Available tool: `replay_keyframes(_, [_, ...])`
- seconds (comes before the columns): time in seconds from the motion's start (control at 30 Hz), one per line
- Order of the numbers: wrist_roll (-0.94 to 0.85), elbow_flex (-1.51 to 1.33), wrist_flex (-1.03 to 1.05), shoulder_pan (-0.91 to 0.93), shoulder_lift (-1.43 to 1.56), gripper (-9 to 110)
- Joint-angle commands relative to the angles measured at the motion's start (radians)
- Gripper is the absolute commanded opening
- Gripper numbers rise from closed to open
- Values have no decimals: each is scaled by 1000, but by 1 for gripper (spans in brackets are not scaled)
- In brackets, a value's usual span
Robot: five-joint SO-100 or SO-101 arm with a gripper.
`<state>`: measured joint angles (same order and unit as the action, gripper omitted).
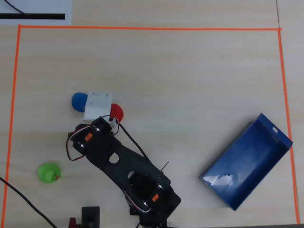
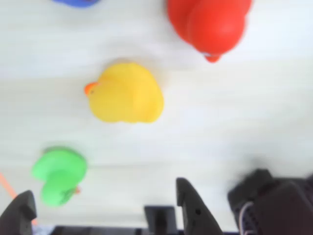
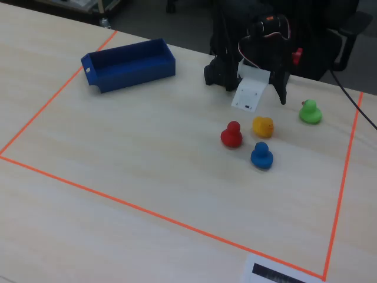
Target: Grasp yellow duck and put it into box.
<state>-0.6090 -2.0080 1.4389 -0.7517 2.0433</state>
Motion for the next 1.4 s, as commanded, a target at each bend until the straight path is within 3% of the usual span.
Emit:
replay_keyframes(0.0, [-6, -55, -78, 18, -2, 37])
replay_keyframes(0.23, [5, -152, -206, 41, -23, 37])
replay_keyframes(1.37, [143, -215, -431, -46, -124, 37])
